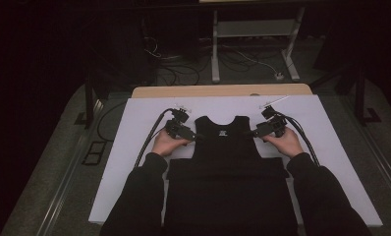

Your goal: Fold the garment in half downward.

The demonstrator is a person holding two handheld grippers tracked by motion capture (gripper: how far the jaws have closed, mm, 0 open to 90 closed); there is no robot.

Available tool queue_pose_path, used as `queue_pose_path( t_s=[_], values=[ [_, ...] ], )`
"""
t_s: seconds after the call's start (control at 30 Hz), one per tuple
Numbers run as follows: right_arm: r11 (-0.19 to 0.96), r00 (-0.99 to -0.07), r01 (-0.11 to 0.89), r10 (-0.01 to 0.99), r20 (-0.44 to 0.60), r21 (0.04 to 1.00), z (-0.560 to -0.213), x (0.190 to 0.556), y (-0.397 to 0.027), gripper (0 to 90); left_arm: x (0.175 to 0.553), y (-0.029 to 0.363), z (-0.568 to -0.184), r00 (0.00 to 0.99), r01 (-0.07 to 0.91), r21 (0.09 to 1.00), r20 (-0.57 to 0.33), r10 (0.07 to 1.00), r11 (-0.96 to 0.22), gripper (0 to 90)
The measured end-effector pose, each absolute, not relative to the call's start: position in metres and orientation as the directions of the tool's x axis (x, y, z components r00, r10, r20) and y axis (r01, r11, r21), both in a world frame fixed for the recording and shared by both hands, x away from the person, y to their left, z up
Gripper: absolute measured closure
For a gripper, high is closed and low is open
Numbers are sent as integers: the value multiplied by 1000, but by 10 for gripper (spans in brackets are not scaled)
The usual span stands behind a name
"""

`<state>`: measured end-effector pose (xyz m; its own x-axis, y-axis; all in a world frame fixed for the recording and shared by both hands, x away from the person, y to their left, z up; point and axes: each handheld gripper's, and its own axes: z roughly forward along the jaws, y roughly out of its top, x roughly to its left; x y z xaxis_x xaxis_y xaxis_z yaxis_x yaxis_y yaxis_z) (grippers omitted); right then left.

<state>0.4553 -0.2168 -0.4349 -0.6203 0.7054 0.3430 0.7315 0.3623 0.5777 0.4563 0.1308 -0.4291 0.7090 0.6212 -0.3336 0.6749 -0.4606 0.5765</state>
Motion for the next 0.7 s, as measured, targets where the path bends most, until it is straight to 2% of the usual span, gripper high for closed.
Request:
queue_pose_path(
  t_s=[0.07, 0.17, 0.2, 0.47, 0.5, 0.53, 0.7],
  values=[
    [355, -613, 738, 709, 348, 574, -437, 455, -216, 143, 455, 130, -429, 710, 671, 582, -323, 626, -460, 127],
    [355, -608, 741, 714, 346, 569, -439, 455, -216, 182, 453, 129, -428, 704, 663, 598, -294, 646, -450, 258],
    [348, -602, 744, 719, 346, 570, -440, 454, -216, 224, 452, 129, -428, 697, 667, 597, -291, 655, -445, 276],
    [345, -602, 739, 724, 336, 579, -443, 452, -216, 368, 453, 128, -434, 689, 678, 576, -283, 667, -456, 373],
    [345, -602, 739, 724, 336, 579, -443, 452, -216, 368, 453, 128, -434, 689, 678, 576, -283, 667, -456, 399],
    [346, -604, 735, 726, 330, 584, -443, 451, -216, 422, 453, 126, -437, 669, 689, 576, -270, 692, -441, 420],
    [346, -599, 733, 736, 315, 586, -444, 449, -212, 519, 452, 125, -437, 665, 686, 579, -255, 702, -440, 517]
  ],
)
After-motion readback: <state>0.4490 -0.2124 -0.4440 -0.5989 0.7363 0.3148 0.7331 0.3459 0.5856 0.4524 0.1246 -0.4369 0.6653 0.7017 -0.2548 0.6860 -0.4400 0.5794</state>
